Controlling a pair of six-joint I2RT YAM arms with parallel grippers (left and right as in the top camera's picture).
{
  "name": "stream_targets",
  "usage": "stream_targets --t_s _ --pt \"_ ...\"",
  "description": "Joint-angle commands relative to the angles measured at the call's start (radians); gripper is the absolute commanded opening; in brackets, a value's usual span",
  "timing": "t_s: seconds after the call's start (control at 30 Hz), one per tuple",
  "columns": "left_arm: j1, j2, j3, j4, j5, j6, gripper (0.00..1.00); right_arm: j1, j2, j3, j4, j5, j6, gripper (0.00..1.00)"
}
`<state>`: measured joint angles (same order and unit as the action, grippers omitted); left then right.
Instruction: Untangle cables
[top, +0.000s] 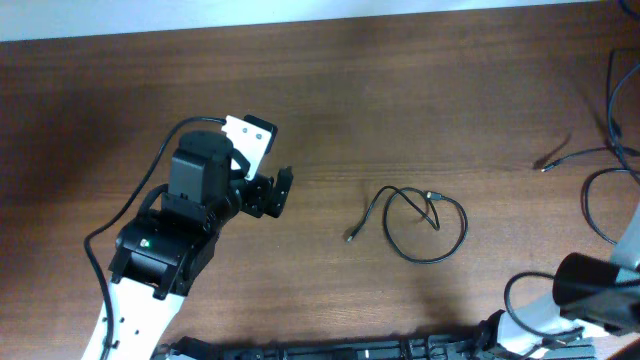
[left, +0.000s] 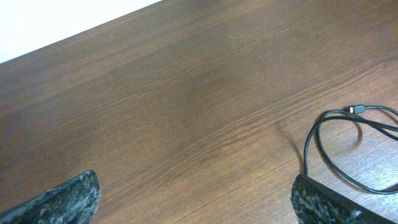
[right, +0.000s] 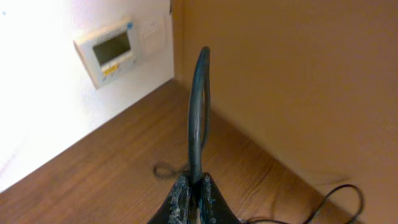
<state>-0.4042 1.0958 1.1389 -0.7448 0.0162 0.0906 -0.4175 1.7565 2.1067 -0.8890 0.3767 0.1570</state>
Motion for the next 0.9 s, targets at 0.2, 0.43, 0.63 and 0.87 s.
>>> stream_targets --t_s 0.2,0.43,0.63,0.87 --pt "0.006 -0.005 0.011 0.002 0.011 0.016 0.99 -0.018 0.134 0.017 -0.019 -0.085 0.016 0.04" --pt "0.006 -0.005 0.011 0.002 0.011 0.016 0.99 -0.037 0.215 0.017 -0.074 -0.086 0.016 0.17" --pt "0.006 -0.005 0.011 0.002 0.011 0.016 0.99 -0.043 0.23 0.017 -0.113 -0.119 0.016 0.99" --pt "0.006 -0.005 0.011 0.002 0.011 0.016 0.99 -0.043 0.23 0.017 -0.174 -0.299 0.015 0.99"
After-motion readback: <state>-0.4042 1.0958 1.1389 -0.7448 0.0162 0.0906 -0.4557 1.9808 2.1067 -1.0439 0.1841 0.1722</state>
